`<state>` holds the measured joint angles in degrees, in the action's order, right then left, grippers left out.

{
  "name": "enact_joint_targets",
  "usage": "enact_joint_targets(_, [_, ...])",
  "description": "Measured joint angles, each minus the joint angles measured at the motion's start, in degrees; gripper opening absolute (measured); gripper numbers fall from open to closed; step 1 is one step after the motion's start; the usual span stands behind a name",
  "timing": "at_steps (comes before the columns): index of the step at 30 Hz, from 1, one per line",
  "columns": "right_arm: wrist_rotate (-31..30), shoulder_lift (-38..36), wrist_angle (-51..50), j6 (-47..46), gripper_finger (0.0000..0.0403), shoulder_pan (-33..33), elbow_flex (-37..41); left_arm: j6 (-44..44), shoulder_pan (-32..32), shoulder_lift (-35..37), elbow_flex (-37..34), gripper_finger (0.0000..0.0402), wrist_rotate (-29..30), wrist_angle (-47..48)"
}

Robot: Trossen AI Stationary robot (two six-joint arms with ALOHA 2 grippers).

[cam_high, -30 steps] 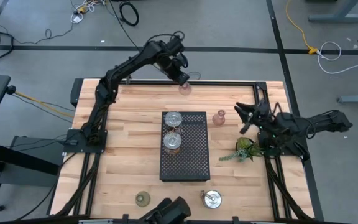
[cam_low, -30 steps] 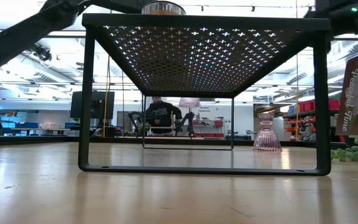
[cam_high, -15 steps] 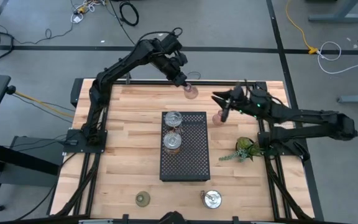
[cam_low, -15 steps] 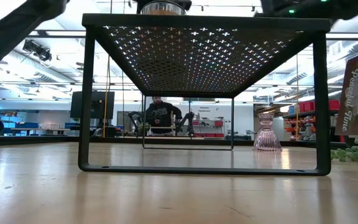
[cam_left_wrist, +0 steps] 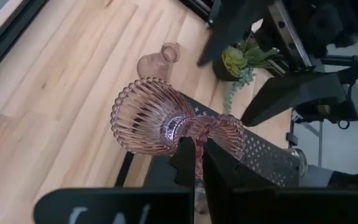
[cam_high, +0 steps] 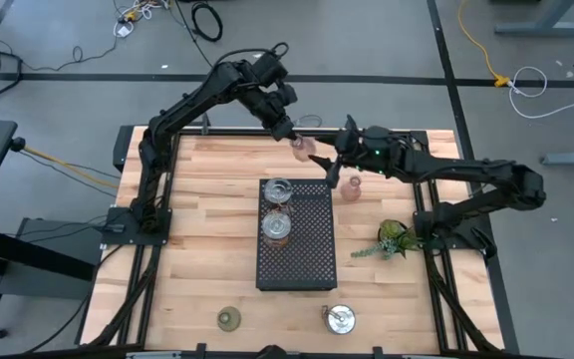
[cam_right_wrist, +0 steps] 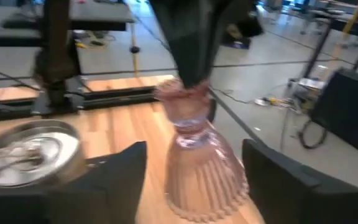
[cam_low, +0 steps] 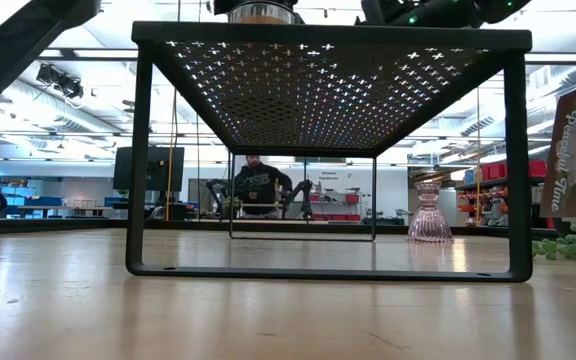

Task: Pick & Place candle stick holders
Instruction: Put the left pink glass candle holder on the shelf

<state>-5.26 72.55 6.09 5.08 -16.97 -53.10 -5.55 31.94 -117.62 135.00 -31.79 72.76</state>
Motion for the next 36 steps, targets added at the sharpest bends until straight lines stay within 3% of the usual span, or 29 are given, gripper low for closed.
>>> enact_joint_targets(5, [0.26, 1.52, 1.61, -0.04, 0.0319, -0.17, -0.21, 0.25, 0.02, 0.00, 0.00, 0.0010, -0.01, -0.18])
enact_joint_targets(12, [0.61, 5.83, 8.12, -0.04, 0.0323, -0.08, -0.09, 0.23, 0.00, 0.00, 0.00, 0.0010, -1.07, -0.10])
enact_joint_targets(17, [-0.66, 5.84, 10.93, 0.13, 0.0306, -1.17, -0.11, 0.23, 0.02, 0.00, 0.00, 0.0010, -1.97, -0.12])
enact_joint_targets(24, [3.78, 7.48, 11.91, 0.07, 0.0275, -2.13, -0.28, 0.17, 0.02, -0.04, 0.00, 0.0010, -2.19, -0.12])
enact_joint_targets(31, [5.54, 12.58, 10.57, -0.04, 0.0260, -1.70, -6.12, 0.24, 0.00, -0.04, 0.00, 0.0010, -3.31, -0.44])
enact_joint_targets(36, [3.87, 14.32, 1.23, 0.32, 0.0195, -1.55, -10.35, 0.22, 0.12, -0.14, -0.02, 0.0010, -3.09, -0.38])
